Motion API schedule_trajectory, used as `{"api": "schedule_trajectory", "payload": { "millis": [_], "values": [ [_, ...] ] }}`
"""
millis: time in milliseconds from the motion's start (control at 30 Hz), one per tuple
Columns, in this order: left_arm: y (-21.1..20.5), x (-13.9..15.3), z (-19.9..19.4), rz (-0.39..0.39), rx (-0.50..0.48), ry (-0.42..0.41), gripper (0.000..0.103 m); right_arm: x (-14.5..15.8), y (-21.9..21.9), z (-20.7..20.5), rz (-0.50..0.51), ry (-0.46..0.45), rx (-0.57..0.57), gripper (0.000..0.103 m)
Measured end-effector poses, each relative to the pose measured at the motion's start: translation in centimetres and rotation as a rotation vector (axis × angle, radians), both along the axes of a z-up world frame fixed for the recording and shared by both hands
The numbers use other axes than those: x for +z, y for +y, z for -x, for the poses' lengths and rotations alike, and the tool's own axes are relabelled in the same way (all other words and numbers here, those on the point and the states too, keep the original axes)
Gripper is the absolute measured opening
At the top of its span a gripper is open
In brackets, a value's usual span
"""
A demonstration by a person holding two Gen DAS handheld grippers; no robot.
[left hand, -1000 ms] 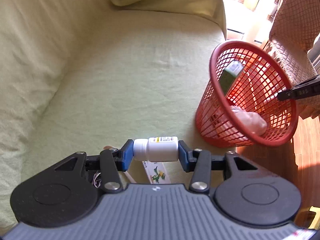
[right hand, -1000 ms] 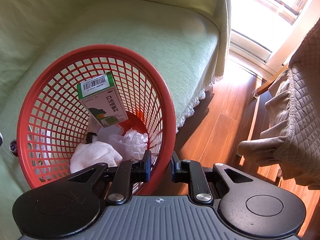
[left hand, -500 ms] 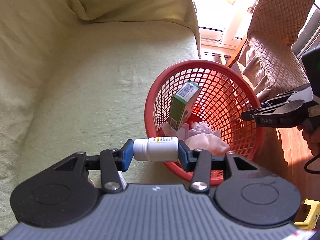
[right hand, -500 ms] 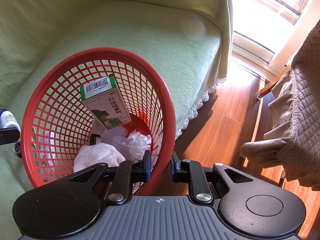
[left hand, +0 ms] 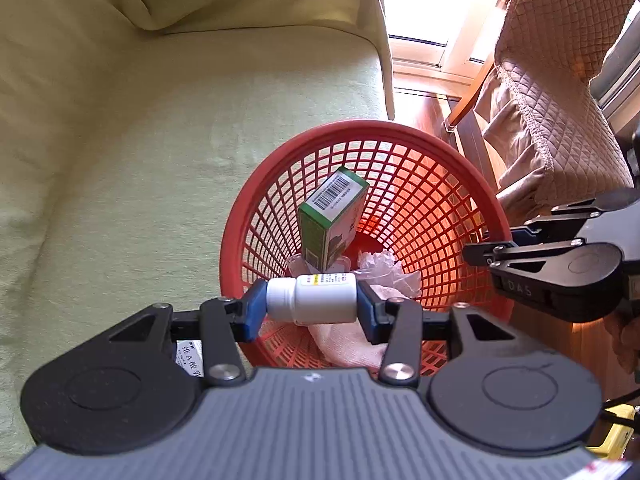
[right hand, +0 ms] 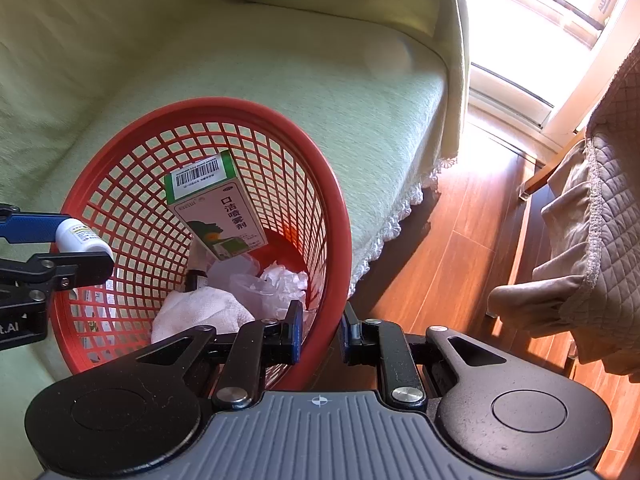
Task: Organize objects
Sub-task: 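Carry the white pill bottle into the red basket and open the left tool, then move the left tool back to the wooden spoon on the sofa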
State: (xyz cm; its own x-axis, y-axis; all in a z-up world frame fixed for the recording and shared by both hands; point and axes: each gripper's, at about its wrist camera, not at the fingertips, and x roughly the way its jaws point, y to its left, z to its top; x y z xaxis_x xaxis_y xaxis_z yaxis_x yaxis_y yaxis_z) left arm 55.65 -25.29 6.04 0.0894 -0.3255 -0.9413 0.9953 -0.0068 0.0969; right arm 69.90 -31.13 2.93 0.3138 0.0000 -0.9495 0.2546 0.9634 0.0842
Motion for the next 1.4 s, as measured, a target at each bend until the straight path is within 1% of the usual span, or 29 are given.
{"api": "schedule_trajectory", "payload": {
  "millis": [267,500,567,733,967,1233,1333,1400],
  "values": [
    [-0.7,-1.6,0.5,-0.032,0.020,-0.002,0.042,-0.2,-0.2,0.0,-0.009,0.001,-0.004,0.015],
    [-1.3,-1.9,0.7,-0.039,0.033,-0.011,0.042,-0.2,-0.3,-0.1,-0.010,0.002,-0.005,0.015],
    [-1.4,-1.9,0.7,-0.037,0.040,-0.005,0.044,-0.3,-0.3,-0.1,-0.010,0.002,-0.005,0.015],
    [-1.6,-1.6,1.0,-0.027,0.044,-0.011,0.060,-0.4,-0.2,-0.3,-0.016,0.004,-0.002,0.015],
    [-1.5,-1.6,0.9,-0.029,0.060,-0.010,0.061,-0.6,-0.5,-0.7,-0.017,0.003,0.004,0.015],
    [-0.5,-0.3,-0.1,0.011,0.086,0.004,0.063,-0.8,-0.5,-0.5,-0.014,0.010,-0.001,0.015],
    [0.4,0.8,-1.0,0.056,0.092,0.013,0.063,-0.9,-0.5,-0.4,-0.015,0.012,-0.001,0.015],
    [1.5,1.8,-1.9,0.099,0.096,0.027,0.063,-0.8,-0.5,-0.4,-0.014,0.014,-0.001,0.015]
  ]
}}
